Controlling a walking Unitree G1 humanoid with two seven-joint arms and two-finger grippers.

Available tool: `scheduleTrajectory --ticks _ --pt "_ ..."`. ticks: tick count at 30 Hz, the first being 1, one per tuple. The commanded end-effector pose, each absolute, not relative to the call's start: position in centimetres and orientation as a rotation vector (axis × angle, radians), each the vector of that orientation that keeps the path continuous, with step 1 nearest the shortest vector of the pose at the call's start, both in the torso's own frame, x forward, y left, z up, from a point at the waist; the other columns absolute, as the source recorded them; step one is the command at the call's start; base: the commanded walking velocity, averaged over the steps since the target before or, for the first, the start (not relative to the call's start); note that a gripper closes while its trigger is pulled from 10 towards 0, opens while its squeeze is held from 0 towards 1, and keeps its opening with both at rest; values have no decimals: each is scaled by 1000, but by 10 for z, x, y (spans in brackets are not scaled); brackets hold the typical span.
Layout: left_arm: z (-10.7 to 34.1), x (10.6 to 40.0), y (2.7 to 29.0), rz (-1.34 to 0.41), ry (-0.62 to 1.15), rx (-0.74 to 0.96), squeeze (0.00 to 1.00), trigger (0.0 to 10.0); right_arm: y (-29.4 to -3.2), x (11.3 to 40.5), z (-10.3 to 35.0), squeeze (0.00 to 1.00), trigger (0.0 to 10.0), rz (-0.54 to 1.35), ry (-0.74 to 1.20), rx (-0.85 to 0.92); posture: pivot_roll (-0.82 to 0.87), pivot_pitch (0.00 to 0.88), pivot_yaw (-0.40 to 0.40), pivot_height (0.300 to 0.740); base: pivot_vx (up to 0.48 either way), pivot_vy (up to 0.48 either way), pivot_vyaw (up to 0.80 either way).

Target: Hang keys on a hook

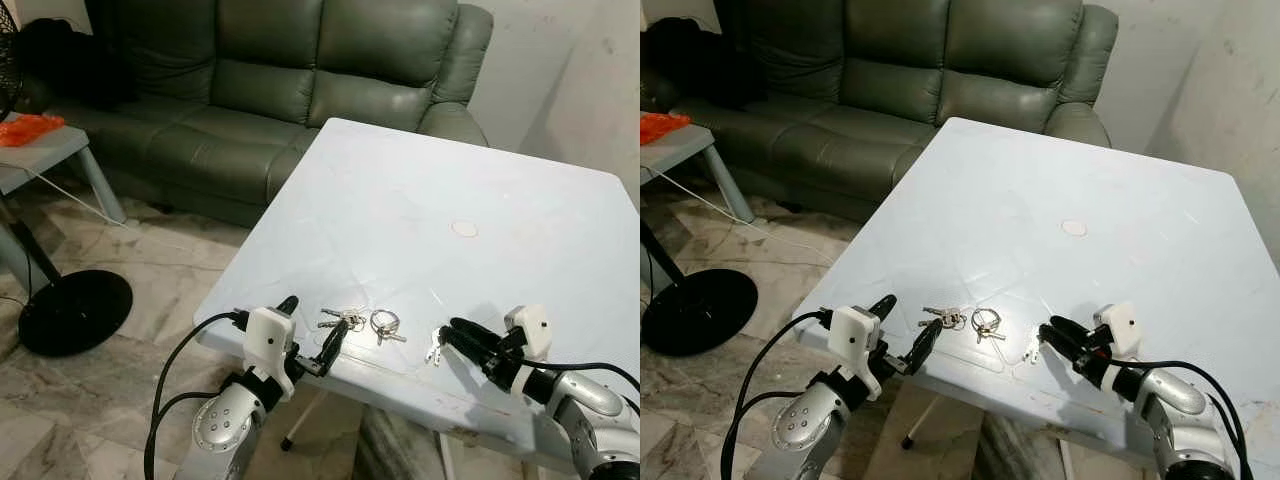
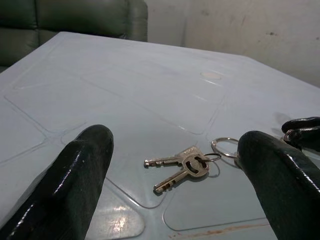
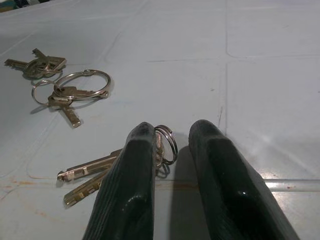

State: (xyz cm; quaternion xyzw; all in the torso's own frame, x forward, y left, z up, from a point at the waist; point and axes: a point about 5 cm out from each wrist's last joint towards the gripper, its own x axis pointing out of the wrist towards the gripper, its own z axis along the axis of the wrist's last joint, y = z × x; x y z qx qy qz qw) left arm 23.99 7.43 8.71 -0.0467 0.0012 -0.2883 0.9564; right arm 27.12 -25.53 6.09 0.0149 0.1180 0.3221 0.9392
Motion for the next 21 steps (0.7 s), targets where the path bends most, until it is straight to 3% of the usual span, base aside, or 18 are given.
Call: scheduleTrajectory --ticks 1,2,3,5,6,7,8,9,10,18,19,20,21 --pt "89 239 72 -603 1 -87 0 10000 -263 268 61 0 8667 647 248 18 -18 50 -75 740 0 0 0" --pt "89 239 72 -603 1 -87 0 10000 -264 268 61 0 8314 648 249 16 -18 50 -75 740 0 0 0" --pt "89 239 72 -604 2 -86 0 10000 -264 267 61 0 6980 646 251 13 -17 49 -74 740 0 0 0" --pt "89 239 72 -604 1 -86 0 10000 -265 267 60 0 6784 645 255 11 -17 48 -74 740 0 0 0" --pt "89 239 72 -604 1 -85 0 10000 -265 267 60 0 5765 646 254 12 -17 48 -74 740 0 0 0" --pt "89 239 72 -605 1 -85 0 10000 -266 267 60 0 2941 643 254 9 -17 47 -73 740 0 0 0" --pt "89 239 72 -605 1 -84 0 10000 -266 267 60 0 2588 642 254 9 -17 47 -73 740 0 0 0" --pt "89 239 72 -605 1 -84 0 10000 -266 267 60 0 392 641 254 9 -17 47 -73 740 0 0 0" --pt "89 239 72 -605 1 -85 0 10000 -267 266 60 0 0 640 254 9 -17 47 -72 740 0 0 0" --pt "89 238 72 -606 3 -87 0 10000 -270 266 60 0 0 632 254 2 -19 50 -72 740 0 0 0" --pt "89 238 72 -605 3 -87 0 10000 -270 265 60 0 235 634 257 6 -19 52 -72 740 0 0 0" --pt "89 238 72 -605 4 -88 0 10000 -270 265 60 0 10000 630 262 5 -19 52 -72 740 0 0 0" --pt "89 238 72 -604 5 -89 0 10000 -271 266 60 0 10000 628 262 3 -19 52 -72 740 0 0 0"
